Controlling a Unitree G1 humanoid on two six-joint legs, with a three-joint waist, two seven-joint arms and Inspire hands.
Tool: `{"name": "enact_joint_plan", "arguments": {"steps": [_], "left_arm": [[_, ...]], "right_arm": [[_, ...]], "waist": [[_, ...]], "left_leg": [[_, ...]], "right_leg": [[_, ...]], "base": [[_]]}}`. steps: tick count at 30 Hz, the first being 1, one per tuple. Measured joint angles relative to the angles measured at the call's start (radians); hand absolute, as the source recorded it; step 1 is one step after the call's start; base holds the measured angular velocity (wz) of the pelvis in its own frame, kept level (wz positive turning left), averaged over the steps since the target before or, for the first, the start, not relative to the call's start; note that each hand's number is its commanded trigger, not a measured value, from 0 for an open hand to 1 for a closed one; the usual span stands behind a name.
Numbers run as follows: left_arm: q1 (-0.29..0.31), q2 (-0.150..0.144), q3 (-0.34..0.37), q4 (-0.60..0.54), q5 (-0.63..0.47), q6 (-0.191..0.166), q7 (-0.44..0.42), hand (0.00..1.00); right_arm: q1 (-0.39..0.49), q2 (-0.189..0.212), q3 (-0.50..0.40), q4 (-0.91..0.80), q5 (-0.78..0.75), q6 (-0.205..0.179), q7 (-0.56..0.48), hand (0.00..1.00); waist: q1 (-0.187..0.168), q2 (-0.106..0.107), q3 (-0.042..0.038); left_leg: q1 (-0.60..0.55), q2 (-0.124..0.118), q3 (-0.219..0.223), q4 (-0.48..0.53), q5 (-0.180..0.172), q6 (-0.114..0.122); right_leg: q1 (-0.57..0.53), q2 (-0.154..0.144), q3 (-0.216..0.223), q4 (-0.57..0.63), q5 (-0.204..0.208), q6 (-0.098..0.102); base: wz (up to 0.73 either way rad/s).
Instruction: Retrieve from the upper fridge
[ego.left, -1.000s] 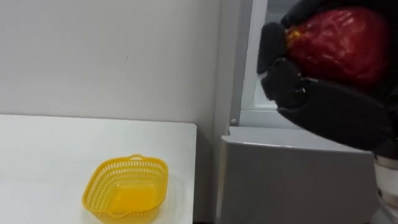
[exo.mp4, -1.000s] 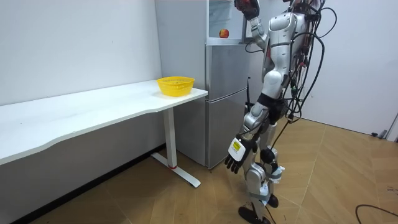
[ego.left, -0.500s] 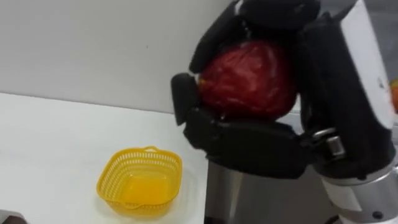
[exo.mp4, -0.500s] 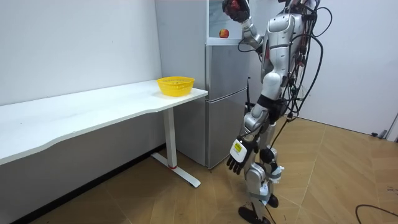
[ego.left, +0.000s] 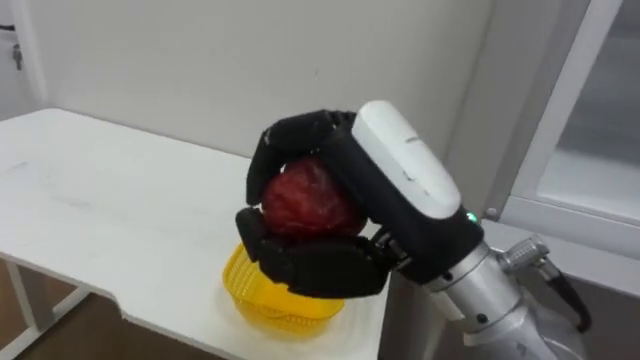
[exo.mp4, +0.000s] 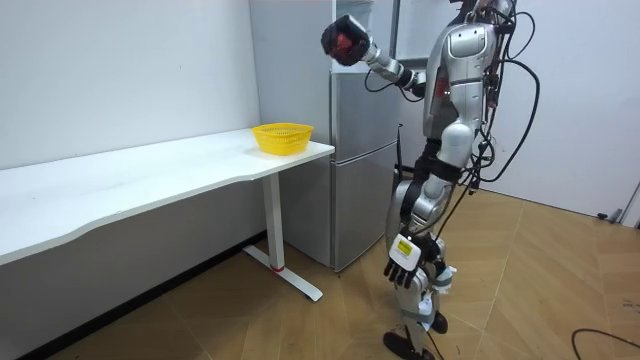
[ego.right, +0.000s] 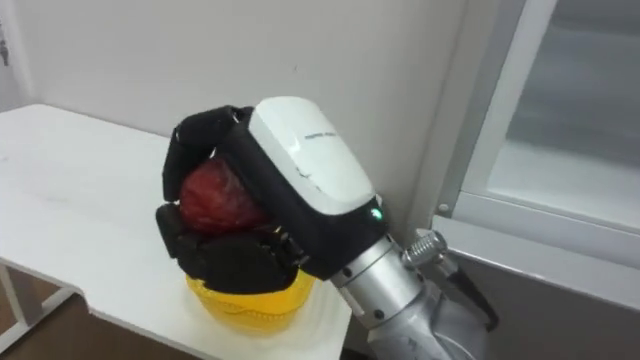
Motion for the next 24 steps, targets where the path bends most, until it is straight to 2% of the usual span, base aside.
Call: {"name": "enact_joint_plan", "arguments": {"steps": [3, 4, 6, 10, 12, 14, 17, 20, 22, 24], "left_arm": [[-0.006, 0.01, 0.001, -0.001, 0.0, 0.0, -0.001, 0.0], [-0.006, 0.012, 0.001, -0.001, 0.0, 0.0, -0.002, 0.0], [-0.007, 0.019, 0.002, 0.0, 0.001, 0.001, -0.004, 0.0], [-0.009, 0.029, 0.002, -0.008, 0.003, 0.005, -0.02, 0.0], [-0.008, 0.037, 0.006, -0.011, 0.002, 0.006, -0.022, 0.0], [-0.005, 0.044, 0.007, -0.012, 0.002, 0.01, -0.021, 0.0], [0.002, 0.05, 0.027, -0.042, 0.008, 0.027, -0.021, 0.0], [-0.007, 0.057, 0.038, -0.05, 0.011, 0.028, -0.021, 0.0], [-0.013, 0.066, 0.04, -0.05, 0.011, 0.028, -0.021, 0.0], [-0.022, 0.078, 0.039, -0.05, 0.012, 0.029, -0.022, 0.0]], "right_arm": [[-0.021, -0.007, 0.0, 0.142, -0.004, 0.0, 0.0, 1.0], [-0.025, -0.008, 0.0, 0.171, -0.004, 0.004, 0.0, 1.0], [-0.037, -0.009, 0.0, 0.241, -0.008, 0.014, 0.0, 1.0], [-0.041, -0.03, 0.0, 0.302, -0.008, 0.016, -0.001, 1.0], [-0.045, -0.048, 0.0, 0.328, -0.001, 0.018, -0.002, 1.0], [-0.065, -0.063, 0.01, 0.37, 0.008, 0.021, -0.013, 1.0], [-0.079, -0.092, 0.022, 0.434, 0.006, 0.045, -0.026, 1.0], [-0.084, -0.129, 0.041, 0.503, 0.006, 0.058, -0.043, 1.0], [-0.086, -0.13, 0.045, 0.532, 0.006, 0.07, -0.043, 1.0], [-0.087, -0.13, 0.046, 0.543, 0.022, 0.077, -0.043, 1.0]], "waist": [[0.013, -0.031, 0.0078], [0.014, -0.037, 0.0077], [0.025, -0.049, 0.0125], [0.035, -0.051, 0.0124], [0.036, -0.06, 0.0075], [0.04, -0.067, 0.0065], [0.046, -0.08, 0.0091], [0.064, -0.096, 0.0094], [0.068, -0.107, 0.0094], [0.071, -0.113, 0.0171]], "left_leg": [[-0.004, -0.002, -0.022, 0.014, 0.0, 0.0], [-0.005, -0.003, -0.025, 0.017, 0.0, 0.0], [-0.017, -0.004, -0.033, 0.019, 0.0, 0.0], [-0.027, -0.01, -0.049, 0.016, 0.0, 0.0], [-0.037, -0.01, -0.053, 0.017, 0.0, 0.0], [-0.039, -0.01, -0.054, 0.021, 0.0, 0.0], [-0.043, -0.012, -0.056, 0.03, 0.001, 0.0], [-0.056, -0.016, -0.061, 0.031, 0.003, 0.003], [-0.064, -0.017, -0.062, 0.032, 0.003, 0.004], [-0.072, -0.017, -0.061, 0.034, 0.003, 0.004]], "right_leg": [[0.008, -0.004, -0.02, 0.0, 0.0, 0.0], [0.009, -0.004, -0.022, 0.0, 0.0, 0.0], [0.006, -0.005, -0.036, 0.0, 0.0, 0.0], [0.002, -0.007, -0.052, 0.0, -0.002, 0.004], [-0.004, -0.008, -0.06, 0.001, -0.002, 0.004], [-0.006, -0.011, -0.067, 0.001, -0.003, 0.004], [-0.009, -0.013, -0.067, 0.0, -0.003, 0.004], [-0.019, -0.017, -0.068, -0.001, -0.003, 0.004], [-0.027, -0.018, -0.068, 0.0, -0.003, 0.004], [-0.028, -0.018, -0.069, -0.001, -0.003, 0.004]], "base": [[0.22], [0.23], [0.11], [0.12], [0.11], [0.04], [0.02], [0.03], [0.0], [0.0]]}}
